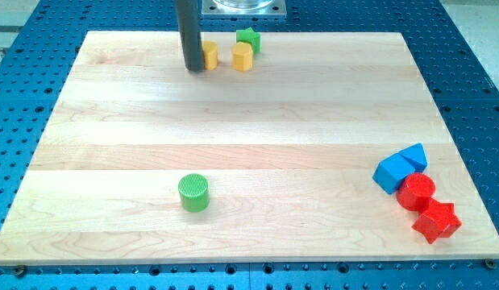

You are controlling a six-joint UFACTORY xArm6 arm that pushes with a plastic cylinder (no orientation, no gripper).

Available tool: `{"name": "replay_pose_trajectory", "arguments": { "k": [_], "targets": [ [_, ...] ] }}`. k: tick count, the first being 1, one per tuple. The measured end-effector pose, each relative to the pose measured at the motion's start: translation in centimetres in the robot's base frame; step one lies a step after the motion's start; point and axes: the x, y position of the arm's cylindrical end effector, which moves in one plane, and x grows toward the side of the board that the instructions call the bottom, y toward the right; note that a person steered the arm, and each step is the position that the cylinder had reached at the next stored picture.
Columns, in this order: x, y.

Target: Move the green circle into the yellow heart

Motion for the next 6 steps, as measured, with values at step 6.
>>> {"name": "replay_pose_trajectory", "arguments": {
  "k": [6],
  "targets": [
    [31.0, 3.0]
  ]
}}
